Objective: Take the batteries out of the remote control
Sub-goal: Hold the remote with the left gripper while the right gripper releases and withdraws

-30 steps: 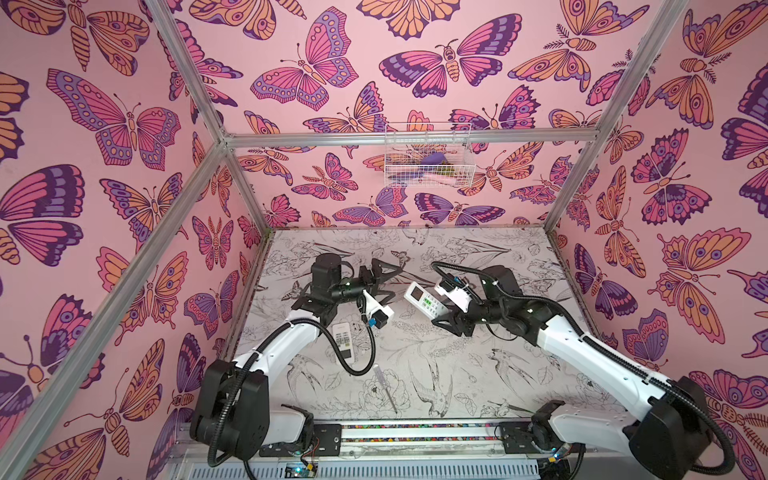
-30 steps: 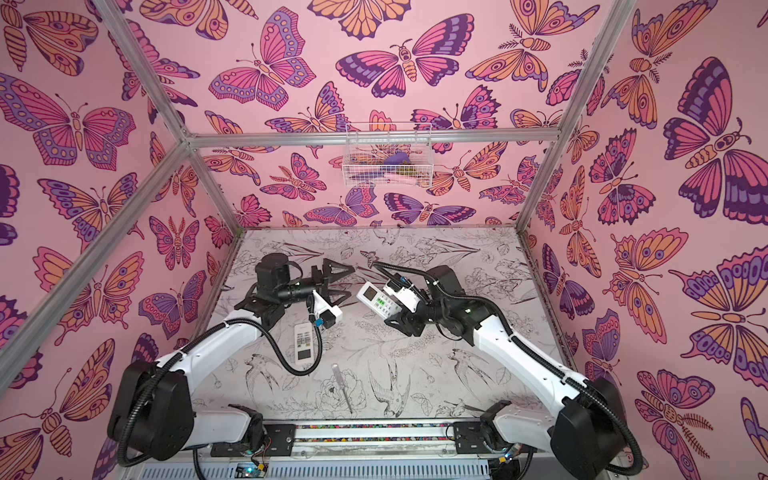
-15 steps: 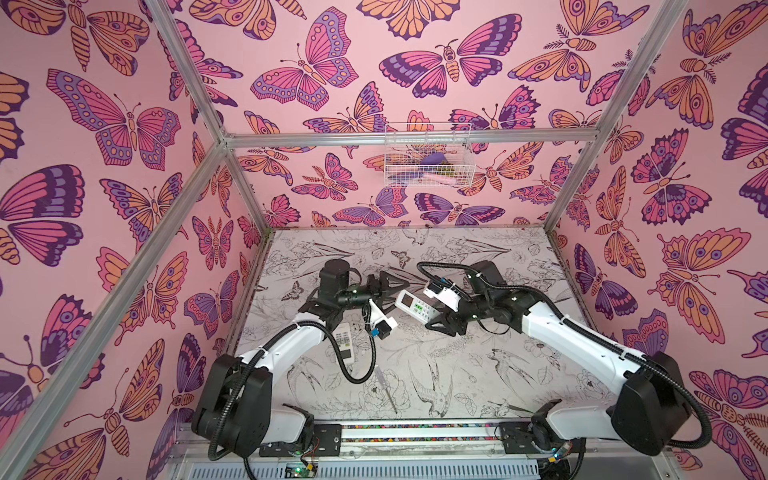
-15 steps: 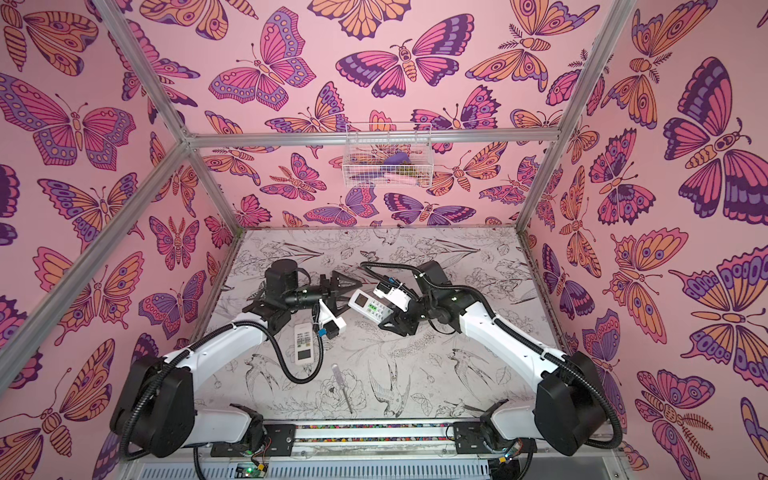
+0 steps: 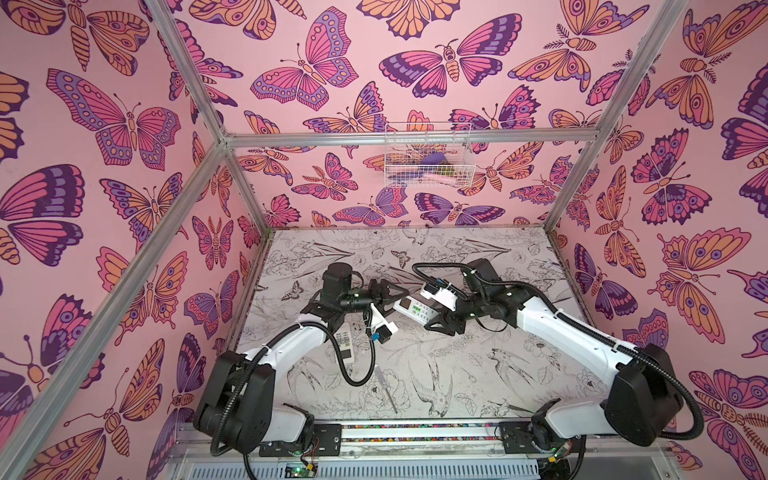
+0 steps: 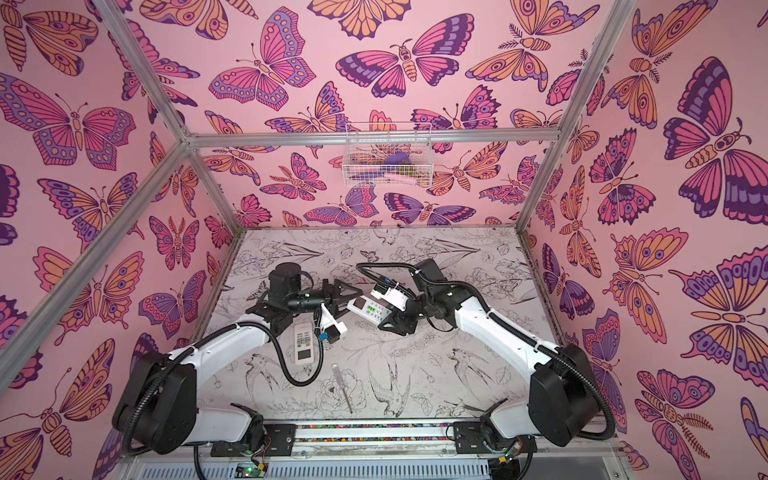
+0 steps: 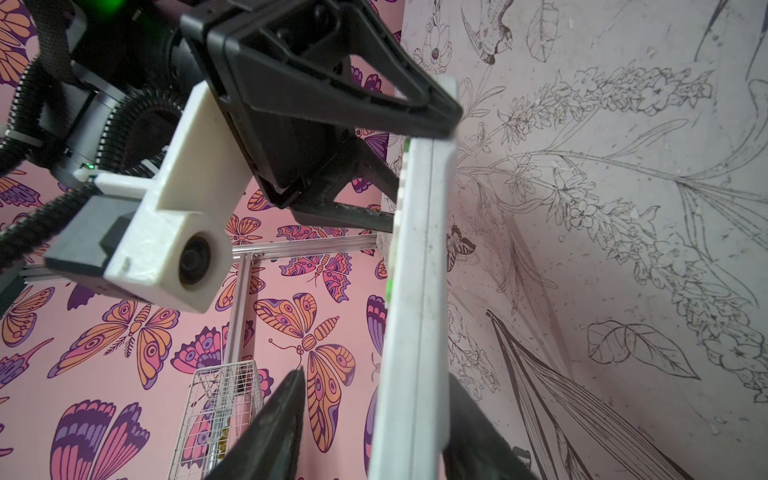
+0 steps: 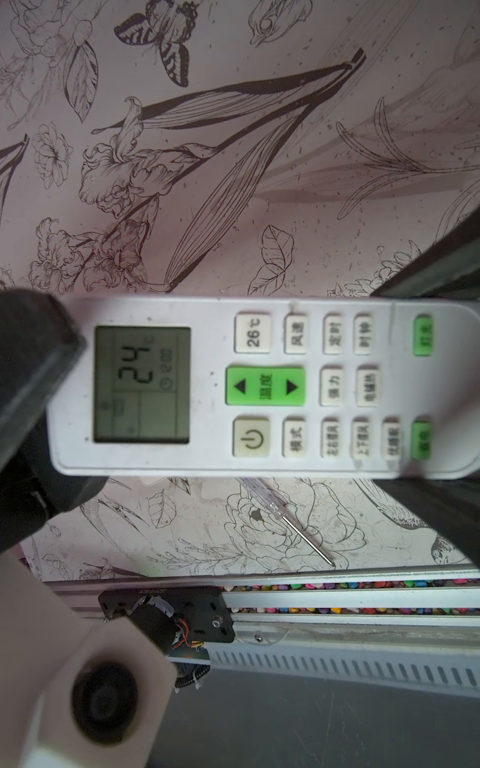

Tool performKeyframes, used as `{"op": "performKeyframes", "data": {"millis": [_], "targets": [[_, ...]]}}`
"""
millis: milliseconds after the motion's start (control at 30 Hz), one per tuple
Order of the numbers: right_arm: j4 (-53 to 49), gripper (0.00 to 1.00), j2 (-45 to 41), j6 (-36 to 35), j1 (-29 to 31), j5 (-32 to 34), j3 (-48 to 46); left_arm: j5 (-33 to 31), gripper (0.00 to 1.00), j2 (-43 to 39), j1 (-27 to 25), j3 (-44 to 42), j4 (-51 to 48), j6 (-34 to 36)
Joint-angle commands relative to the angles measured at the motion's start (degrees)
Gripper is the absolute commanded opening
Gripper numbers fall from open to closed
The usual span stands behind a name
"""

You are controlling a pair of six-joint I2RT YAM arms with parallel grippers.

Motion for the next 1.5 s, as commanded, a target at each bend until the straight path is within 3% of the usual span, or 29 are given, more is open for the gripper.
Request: {"op": "performKeyframes", "data": {"millis": [0,333,467,600,767,967,1167,1267,1467], "targets": [[-1.87,0.44,0.38,-2.4,0.54,-1.02,2.19,1.86,0.48,0.36,-0.53,-1.41,-0.67,0.43],[-0.16,0.45,0.67,-2.36,0.56,-0.44,1.08,1.79,0.36,0.73,-0.5,-1.52,-0.72,0.77],[-0.78,0.45,0.84,-2.14,0.56,-0.24,1.72,1.95,0.23,0.41,-0.52,-1.87,-0.74,0.63],[-0.35,0.46,0.61,-2.41,0.56,0.7,1.08,1.85,0.19,0.72,-0.5,-2.32,-0.72,0.72],[0.02,0.57,-1.17,-2.4,0.56,1.5,0.02,0.97,0.16,0.79,-0.5,-2.29,-0.75,0.15],[-1.62,0.77,-6.36,-2.48,0.56,7.28,-1.58,-2.28,0.07,0.34,-0.5,-1.47,-2.16,-2.13],[4.11,0.88,-16.49,0.43,0.48,18.06,-8.33,-8.13,0.0,0.42,-0.37,2.97,-11.43,-4.84],[8.44,1.0,-21.89,2.55,0.41,23.12,-11.87,-10.89,0.0,0.65,-0.32,5.82,-16.85,-7.3],[17.54,1.0,-29.3,9.14,0.37,34.37,-17.6,-16.16,0.0,1.47,-0.32,13.36,-29.3,-17.14]]}}
